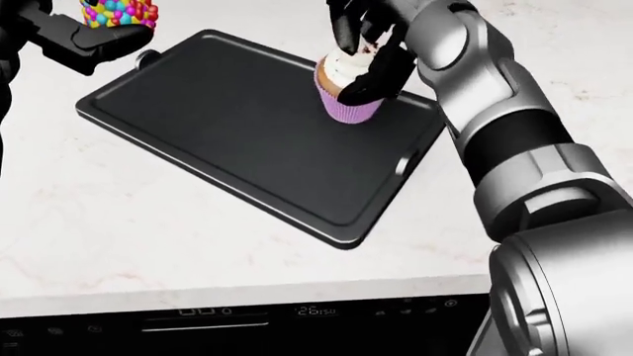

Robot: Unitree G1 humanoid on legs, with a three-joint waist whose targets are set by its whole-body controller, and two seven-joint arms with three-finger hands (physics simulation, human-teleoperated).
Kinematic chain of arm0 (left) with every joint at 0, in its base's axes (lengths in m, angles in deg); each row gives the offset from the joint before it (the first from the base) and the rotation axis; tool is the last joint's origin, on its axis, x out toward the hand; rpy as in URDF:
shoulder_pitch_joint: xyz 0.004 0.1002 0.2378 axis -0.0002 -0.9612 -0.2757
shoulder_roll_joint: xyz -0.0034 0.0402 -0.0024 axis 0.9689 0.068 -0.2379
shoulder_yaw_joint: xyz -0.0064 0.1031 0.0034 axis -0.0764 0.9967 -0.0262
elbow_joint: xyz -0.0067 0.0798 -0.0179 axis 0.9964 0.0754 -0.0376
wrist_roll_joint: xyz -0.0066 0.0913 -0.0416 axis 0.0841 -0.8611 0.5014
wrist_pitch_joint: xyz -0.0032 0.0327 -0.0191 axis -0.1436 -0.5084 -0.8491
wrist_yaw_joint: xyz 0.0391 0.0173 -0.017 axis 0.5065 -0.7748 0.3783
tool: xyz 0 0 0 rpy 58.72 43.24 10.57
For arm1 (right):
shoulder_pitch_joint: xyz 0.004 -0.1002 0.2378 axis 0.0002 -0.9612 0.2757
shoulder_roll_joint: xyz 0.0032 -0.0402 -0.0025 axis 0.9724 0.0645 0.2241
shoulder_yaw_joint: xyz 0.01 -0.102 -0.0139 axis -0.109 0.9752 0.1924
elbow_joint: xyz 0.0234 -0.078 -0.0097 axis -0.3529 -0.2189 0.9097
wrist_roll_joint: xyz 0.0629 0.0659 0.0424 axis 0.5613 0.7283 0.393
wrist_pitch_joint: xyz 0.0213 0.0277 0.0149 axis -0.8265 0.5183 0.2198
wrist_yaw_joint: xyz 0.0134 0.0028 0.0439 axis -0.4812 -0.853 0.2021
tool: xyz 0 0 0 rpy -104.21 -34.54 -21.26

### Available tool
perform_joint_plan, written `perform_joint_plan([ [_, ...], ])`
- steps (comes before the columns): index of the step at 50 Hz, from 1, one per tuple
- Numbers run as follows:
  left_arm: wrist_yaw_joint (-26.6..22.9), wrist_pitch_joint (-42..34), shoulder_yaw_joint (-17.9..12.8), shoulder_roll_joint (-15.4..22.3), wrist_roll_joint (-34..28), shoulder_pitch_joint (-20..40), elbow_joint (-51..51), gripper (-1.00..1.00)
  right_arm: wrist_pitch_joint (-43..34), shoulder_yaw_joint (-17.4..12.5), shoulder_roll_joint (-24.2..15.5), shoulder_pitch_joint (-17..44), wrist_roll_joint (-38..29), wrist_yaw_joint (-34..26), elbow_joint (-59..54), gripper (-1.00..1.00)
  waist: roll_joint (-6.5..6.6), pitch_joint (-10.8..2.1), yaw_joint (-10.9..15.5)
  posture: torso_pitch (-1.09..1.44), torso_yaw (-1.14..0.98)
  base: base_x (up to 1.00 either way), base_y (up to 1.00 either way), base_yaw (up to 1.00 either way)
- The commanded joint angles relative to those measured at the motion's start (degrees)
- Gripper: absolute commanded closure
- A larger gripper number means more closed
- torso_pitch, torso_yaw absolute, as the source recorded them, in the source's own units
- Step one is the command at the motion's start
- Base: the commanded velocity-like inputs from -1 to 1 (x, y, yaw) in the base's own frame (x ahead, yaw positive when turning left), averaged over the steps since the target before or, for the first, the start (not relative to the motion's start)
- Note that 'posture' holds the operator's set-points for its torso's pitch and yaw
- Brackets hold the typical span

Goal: Move the dessert items from the plate to the tray.

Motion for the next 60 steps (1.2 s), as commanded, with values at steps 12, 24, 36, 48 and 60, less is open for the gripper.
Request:
perform_joint_plan([
  [12, 0.51, 1.04, -0.65, 0.86, 0.42, 2.11, -2.66, 1.0, 1.22, -0.87, 0.31, 2.2, -0.76, -2.63, 2.1, 1.0, 0.36, -2.09, -0.09, 0.0, 0.0, 0.0, 0.0, 0.0],
  [24, 0.47, 0.58, -0.73, 0.92, 0.52, 1.93, -3.49, 1.0, 2.11, -0.47, 1.13, 0.63, -2.26, -3.2, 1.86, 0.87, 0.38, -2.29, -0.07, 0.0, 0.0, 0.0, 0.0, 0.0],
  [36, 0.47, 0.15, -0.79, 1.08, 0.67, 1.86, -4.16, 1.0, 2.22, -0.51, 1.19, 0.43, -2.64, -4.33, 2.12, 0.19, 0.4, -2.18, -0.04, 0.0, 0.0, 0.0, 0.0, 0.0],
  [48, 0.45, 0.41, -0.7, 1.08, 0.48, 2.0, -3.69, 1.0, 1.92, -0.81, 0.78, 1.02, -2.28, -4.92, 2.26, -0.73, 0.37, -2.09, 0.02, 0.0, 0.0, 0.0, 0.0, 0.0],
  [60, 0.46, 0.55, -0.67, 1.1, 0.36, 2.0, -3.57, 1.0, 1.86, -0.93, 0.79, 1.2, -1.7, -5.37, 2.44, -1.0, 0.45, -2.08, -0.06, 0.0, 0.0, 0.0, 0.0, 0.0],
])
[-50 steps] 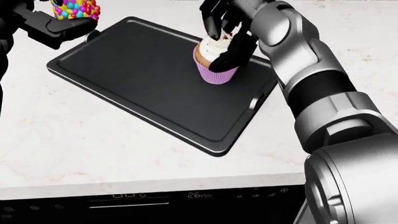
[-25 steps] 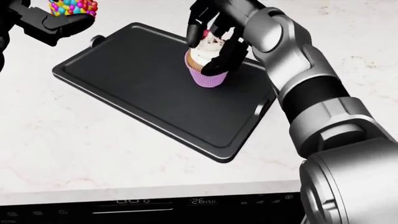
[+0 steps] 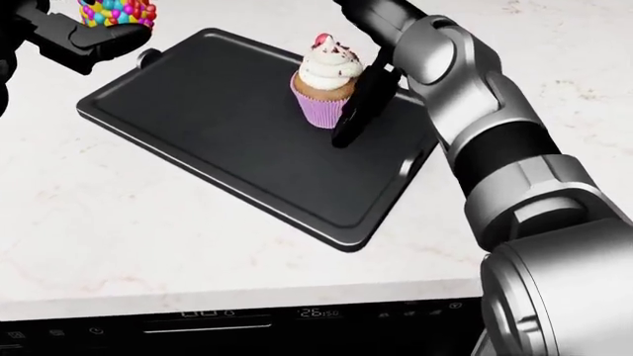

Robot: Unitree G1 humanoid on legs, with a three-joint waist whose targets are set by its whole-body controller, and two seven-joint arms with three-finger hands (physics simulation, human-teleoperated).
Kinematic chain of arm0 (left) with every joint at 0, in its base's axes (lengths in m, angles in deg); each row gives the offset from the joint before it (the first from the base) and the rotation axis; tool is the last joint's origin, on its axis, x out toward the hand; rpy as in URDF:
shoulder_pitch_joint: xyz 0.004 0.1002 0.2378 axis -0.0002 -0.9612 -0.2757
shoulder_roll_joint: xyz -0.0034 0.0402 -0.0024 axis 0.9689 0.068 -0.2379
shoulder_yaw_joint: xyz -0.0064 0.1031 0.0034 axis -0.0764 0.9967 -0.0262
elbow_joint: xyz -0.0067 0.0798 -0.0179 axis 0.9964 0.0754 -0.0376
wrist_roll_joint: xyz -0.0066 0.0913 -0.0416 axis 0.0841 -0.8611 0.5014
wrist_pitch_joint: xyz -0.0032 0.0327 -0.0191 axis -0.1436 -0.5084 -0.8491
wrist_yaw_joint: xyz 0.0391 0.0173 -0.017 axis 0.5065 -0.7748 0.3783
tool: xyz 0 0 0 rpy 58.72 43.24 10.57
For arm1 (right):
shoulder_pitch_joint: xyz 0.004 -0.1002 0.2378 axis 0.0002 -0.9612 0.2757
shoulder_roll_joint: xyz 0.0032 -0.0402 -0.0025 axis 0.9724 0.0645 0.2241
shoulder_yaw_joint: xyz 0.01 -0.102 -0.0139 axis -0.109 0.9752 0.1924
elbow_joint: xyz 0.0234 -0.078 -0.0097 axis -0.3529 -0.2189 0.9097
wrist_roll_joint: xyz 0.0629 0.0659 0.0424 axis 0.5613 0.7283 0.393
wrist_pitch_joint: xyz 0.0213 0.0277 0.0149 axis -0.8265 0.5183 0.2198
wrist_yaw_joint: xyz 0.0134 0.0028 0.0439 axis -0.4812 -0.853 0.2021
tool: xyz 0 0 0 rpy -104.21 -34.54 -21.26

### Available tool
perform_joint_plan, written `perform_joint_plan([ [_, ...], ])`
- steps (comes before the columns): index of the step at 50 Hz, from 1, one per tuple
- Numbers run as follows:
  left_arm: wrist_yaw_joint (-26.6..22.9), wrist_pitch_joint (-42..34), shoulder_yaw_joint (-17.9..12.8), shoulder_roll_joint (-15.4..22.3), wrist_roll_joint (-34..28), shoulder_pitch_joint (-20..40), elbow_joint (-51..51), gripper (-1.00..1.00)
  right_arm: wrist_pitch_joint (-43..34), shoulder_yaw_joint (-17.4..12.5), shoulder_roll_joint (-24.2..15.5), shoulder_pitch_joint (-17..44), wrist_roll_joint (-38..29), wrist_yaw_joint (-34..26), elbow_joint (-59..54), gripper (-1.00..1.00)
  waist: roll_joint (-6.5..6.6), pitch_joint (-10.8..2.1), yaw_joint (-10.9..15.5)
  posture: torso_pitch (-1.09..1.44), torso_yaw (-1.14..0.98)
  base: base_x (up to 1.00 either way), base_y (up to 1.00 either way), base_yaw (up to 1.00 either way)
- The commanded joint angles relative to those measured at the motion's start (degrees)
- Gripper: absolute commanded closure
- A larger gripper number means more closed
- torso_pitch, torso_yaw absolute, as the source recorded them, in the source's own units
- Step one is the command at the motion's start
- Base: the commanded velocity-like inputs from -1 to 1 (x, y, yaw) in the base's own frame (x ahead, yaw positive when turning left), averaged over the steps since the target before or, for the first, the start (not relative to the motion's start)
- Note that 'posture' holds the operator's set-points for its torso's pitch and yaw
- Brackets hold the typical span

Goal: Move the dessert items from the plate to the tray.

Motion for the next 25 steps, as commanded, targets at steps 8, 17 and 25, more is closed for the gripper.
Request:
perform_joint_plan([
  [8, 0.55, 1.95, -0.53, 0.82, 0.08, 2.97, -0.97, 1.0, -0.19, -1.64, -1.84, 4.77, 2.37, 1.26, 2.84, -1.0, 0.15, -2.12, 0.0, 0.0, 0.0, 0.0, 0.0, 0.0],
  [17, 0.48, 6.86, 0.57, 0.14, -1.27, 9.09, 14.23, 1.0, -2.57, -3.98, -6.01, 8.87, 8.25, -2.34, 6.52, -1.0, -0.27, -1.97, 0.2, 0.0, 0.0, 0.0, 0.0, 0.0],
  [25, 2.13, 11.24, 1.95, -2.23, -4.75, 11.99, 25.98, 1.0, -4.64, -6.71, -7.09, 13.6, 15.72, -0.93, 8.21, -1.0, -0.73, -2.05, 0.18, 0.0, 0.0, 0.0, 0.0, 0.0],
])
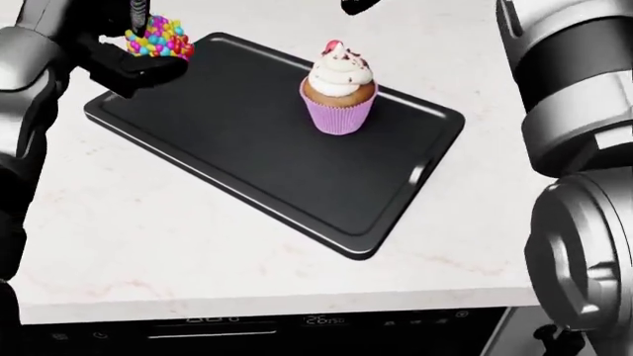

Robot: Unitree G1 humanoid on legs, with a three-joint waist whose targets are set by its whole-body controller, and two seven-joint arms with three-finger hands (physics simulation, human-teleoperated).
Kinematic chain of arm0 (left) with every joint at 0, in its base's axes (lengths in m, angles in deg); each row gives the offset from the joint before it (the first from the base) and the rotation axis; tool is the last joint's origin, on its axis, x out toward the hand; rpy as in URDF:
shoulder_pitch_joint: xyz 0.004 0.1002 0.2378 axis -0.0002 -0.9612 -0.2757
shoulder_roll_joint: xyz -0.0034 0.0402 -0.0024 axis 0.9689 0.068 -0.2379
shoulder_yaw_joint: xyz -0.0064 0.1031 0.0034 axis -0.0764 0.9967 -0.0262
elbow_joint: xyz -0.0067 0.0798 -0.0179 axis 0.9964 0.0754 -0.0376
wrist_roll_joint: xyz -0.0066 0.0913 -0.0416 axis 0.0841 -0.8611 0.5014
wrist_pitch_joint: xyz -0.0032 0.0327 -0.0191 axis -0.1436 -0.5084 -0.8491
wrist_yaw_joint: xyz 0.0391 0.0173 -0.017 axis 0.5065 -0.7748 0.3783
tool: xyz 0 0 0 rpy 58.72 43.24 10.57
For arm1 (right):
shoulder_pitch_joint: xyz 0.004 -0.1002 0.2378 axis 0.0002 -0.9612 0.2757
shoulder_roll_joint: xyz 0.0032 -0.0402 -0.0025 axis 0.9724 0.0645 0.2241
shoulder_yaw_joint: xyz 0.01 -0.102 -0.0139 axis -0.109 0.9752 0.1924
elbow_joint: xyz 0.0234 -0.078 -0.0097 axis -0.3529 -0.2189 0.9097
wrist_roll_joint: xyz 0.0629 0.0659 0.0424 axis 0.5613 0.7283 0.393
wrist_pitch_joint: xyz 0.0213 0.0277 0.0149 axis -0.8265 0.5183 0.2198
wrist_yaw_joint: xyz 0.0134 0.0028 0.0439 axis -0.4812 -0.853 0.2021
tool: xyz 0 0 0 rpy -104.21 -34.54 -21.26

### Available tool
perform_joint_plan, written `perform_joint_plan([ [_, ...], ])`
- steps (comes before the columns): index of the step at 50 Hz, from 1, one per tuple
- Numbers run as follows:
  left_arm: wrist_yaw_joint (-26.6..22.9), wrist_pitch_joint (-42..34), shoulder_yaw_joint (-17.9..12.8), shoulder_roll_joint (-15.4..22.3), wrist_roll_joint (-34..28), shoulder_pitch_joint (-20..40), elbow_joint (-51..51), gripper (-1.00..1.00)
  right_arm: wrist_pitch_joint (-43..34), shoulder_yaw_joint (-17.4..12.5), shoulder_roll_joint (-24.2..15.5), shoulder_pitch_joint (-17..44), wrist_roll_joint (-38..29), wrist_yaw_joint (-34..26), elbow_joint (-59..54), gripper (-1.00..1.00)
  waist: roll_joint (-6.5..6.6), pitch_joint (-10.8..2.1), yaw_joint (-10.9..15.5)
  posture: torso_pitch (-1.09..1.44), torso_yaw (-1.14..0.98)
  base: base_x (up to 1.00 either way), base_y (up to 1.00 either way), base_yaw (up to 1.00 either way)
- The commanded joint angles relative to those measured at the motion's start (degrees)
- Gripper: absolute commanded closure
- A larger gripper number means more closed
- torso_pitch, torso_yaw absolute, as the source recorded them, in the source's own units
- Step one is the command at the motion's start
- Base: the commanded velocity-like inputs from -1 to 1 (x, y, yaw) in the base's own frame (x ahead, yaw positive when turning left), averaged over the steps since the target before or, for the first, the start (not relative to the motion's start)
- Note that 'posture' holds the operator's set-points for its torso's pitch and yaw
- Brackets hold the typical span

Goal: Move the dessert items from the plate to the tray.

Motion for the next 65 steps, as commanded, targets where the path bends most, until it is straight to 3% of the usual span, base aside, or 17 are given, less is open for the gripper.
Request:
perform_joint_plan([
  [1, 0.79, 2.2, -0.33, 0.02, -0.61, 2.23, -1.02, 1.0, 1.18, -1.2, -0.85, 4.05, 4.36, 1.72, 3.28, -1.0, 0.0, -2.02, 0.0, 0.0, 0.0, 0.0, 0.0, 0.0],
  [4, 1.93, 1.54, -0.16, -0.82, -1.91, 3.57, 1.33, 1.0, 1.6, -3.27, -1.48, 6.38, 10.14, 2.95, 3.99, -1.0, -0.03, -1.94, -0.02, 0.0, 0.0, 0.0, 0.0, 0.0],
  [10, 4.59, 1.45, -0.03, -2.63, -4.41, 3.49, 3.38, 1.0, 3.71, -1.52, -3.18, 6.85, 12.47, 4.09, 2.73, -1.0, -0.4, -1.6, -0.13, 0.0, 0.0, 0.0, 0.0, 0.0],
  [15, 5.22, 1.62, -0.41, -3.79, -5.37, 2.56, 3.96, 1.0, 4.44, 0.1, -2.28, 6.18, 12.77, 4.12, 2.89, -1.0, -0.55, -1.77, -0.17, 0.0, 0.0, 0.0, 0.0, 0.0],
  [28, 4.64, 1.76, -0.88, -4.78, -6.34, 2.35, 3.61, 1.0, 4.52, 0.65, -2.32, 6.15, 13.59, 3.94, 3.02, -1.0, -0.51, -1.68, -0.09, 0.0, 0.0, 0.0, 0.0, 0.0],
  [31, 4.31, 2.05, -0.85, -4.7, -6.41, 2.34, 3.47, 0.88, 4.61, 0.65, -2.35, 6.18, 13.59, 4.09, 2.91, -1.0, -0.52, -1.69, -0.08, 0.0, 0.0, 0.0, 0.0, 0.0],
  [34, 4.34, 2.01, -1.0, -4.55, -6.28, 2.45, 3.4, 0.63, 4.64, 0.63, -2.49, 6.22, 13.6, 4.1, 2.86, -1.0, -0.5, -1.73, -0.08, 0.0, 0.0, 0.0, 0.0, 0.0],
  [37, 4.38, 2.07, -0.95, -4.59, -6.32, 2.47, 3.39, 0.59, 4.54, 0.6, -2.5, 6.25, 13.63, 4.24, 2.81, -1.0, -0.49, -1.75, -0.07, 0.0, 0.0, 0.0, 0.0, 0.0],
  [42, 3.8, 2.38, -0.88, -4.64, -6.24, 2.45, 3.17, 0.17, 4.68, 0.66, -2.42, 6.17, 13.57, 4.27, 2.75, -1.0, -0.45, -1.77, -0.05, 0.0, 0.0, 0.0, 0.0, 0.0],
  [47, 3.69, 2.45, -0.79, -4.59, -6.3, 2.32, 3.17, -0.04, 4.48, 0.56, -2.52, 6.26, 13.7, 4.27, 2.93, -1.0, -0.46, -1.78, -0.08, 0.0, 0.0, 0.0, 0.0, 0.0],
  [48, 3.66, 2.51, -0.74, -4.65, -6.33, 2.19, 3.18, -0.2, 4.54, 0.65, -2.47, 6.19, 13.62, 4.3, 2.92, -1.0, -0.47, -1.78, -0.07, 0.0, 0.0, 0.0, 0.0, 0.0],
  [54, 3.55, 2.65, -0.48, -4.74, -6.75, 1.87, 3.18, -0.31, 4.58, 0.7, -2.43, 6.17, 13.63, 4.13, 3.08, -1.0, -0.45, -1.8, -0.06, 0.0, 0.0, 0.0, 0.0, 0.0],
  [58, 3.62, 2.74, -0.49, -4.71, -6.85, 1.9, 3.17, -0.69, 4.69, 0.71, -2.4, 6.13, 13.6, 4.15, 2.93, -1.0, -0.46, -1.81, -0.07, 0.0, 0.0, 0.0, 0.0, 0.0],
  [59, 3.48, 2.7, -0.55, -4.64, -6.81, 1.97, 3.15, -0.93, 4.77, 0.74, -2.37, 6.11, 13.58, 4.09, 2.97, -1.0, -0.46, -1.82, -0.07, 0.0, 0.0, 0.0, 0.0, 0.0],
  [65, 3.76, 2.59, -0.96, -4.1, -6.52, 2.68, 2.83, -1.0, 4.89, 0.79, -2.28, 6.03, 13.45, 4.1, 2.92, -1.0, -0.45, -1.83, -0.09, 0.0, 0.0, 0.0, 0.0, 0.0],
])
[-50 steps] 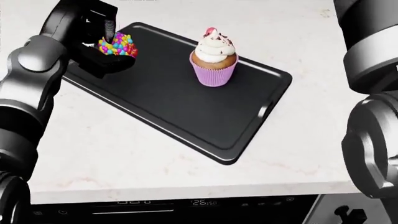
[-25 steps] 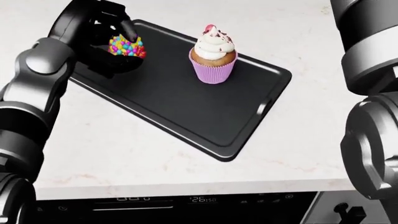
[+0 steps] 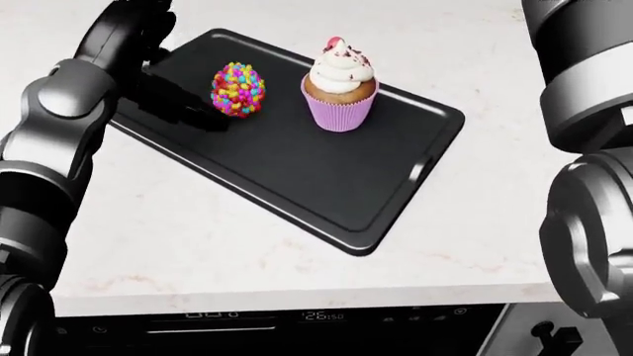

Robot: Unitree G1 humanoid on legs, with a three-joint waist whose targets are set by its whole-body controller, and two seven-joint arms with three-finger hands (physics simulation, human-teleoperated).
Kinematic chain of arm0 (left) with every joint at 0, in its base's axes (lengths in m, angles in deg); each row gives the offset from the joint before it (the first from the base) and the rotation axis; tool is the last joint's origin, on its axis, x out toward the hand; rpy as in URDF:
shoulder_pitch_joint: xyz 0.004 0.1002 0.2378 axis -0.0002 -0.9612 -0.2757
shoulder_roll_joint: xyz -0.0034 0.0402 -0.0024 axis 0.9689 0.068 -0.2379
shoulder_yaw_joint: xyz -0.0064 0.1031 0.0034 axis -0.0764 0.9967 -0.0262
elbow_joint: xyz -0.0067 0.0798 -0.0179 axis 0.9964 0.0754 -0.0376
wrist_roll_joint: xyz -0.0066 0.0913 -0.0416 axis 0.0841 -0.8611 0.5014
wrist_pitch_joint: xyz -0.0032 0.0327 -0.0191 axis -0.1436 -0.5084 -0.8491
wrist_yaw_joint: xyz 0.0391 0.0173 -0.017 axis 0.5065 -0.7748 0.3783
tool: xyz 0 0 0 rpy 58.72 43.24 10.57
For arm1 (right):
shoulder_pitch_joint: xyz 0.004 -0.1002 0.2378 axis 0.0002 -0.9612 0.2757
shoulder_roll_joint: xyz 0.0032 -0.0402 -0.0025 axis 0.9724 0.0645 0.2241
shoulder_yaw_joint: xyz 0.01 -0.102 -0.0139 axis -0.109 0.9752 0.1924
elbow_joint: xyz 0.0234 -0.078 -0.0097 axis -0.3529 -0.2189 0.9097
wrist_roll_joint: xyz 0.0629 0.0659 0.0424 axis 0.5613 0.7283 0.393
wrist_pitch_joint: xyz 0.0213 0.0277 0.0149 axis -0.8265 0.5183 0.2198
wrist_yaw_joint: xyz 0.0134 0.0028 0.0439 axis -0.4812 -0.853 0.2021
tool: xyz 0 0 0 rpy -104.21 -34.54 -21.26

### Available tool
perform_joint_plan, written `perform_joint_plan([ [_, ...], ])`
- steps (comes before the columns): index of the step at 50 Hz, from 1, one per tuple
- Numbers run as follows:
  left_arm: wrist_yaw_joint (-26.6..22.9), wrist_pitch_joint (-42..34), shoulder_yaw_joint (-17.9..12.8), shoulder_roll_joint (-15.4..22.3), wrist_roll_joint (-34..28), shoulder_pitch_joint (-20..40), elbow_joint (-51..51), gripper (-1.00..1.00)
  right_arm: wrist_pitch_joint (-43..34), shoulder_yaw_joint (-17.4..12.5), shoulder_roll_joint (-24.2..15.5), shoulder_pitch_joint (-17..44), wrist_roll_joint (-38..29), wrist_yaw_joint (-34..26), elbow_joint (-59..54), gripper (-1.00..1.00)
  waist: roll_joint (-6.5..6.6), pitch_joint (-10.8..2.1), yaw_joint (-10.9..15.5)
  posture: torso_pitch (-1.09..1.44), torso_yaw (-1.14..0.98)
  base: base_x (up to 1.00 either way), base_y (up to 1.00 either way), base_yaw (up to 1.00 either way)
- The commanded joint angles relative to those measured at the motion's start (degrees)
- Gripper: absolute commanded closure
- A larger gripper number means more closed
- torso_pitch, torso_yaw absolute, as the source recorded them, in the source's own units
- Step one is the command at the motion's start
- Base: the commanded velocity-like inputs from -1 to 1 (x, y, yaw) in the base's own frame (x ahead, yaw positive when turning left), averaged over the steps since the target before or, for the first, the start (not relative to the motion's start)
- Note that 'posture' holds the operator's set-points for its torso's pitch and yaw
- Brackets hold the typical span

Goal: Move the dessert items from the plate to the tray.

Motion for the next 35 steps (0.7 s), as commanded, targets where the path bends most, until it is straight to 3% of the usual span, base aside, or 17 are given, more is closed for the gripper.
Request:
perform_joint_plan([
  [1, 0.65, 1.43, -0.62, 1.18, 0.82, 3.07, -2.73, -1.0, 1.27, -0.38, -0.7, 2.47, 0.28, 0.64, 2.21, -1.0, 0.11, -2.08, 0.0, 0.0, 0.0, 0.0, 0.0, 0.0],
  [12, 1.59, -1.95, -2.9, 6.3, 5.0, 10.85, -7.23, -1.0, 0.99, -0.55, -0.96, 2.68, 0.07, 2.3, 1.64, -1.0, 0.22, -1.73, -0.08, 0.0, 0.0, 0.0, 0.0, 0.0],
  [22, 1.73, -12.44, -4.4, 11.67, 12.18, 6.06, -29.0, -1.0, -4.9, -1.95, -4.48, 1.04, 1.37, 6.19, 6.7, -1.0, 0.86, -1.08, -0.19, 0.0, 0.0, 0.0, 0.0, 0.0],
  [26, 1.75, -15.65, -4.47, 12.72, 13.95, 3.25, -35.36, -1.0, -9.69, -2.65, -8.28, -4.33, 1.3, 7.58, 15.31, -1.0, 0.66, -0.97, 0.11, 0.0, 0.0, 0.0, 0.0, 0.0],
  [35, 1.89, -22.68, -6.28, 15.22, 17.46, -5.66, -49.98, -1.0, -25.53, -5.04, -12.81, -22.79, 2.49, 3.46, 48.38, -1.0, -0.02, -0.79, 0.55, 0.0, 0.0, 0.0, 0.0, 0.0],
])
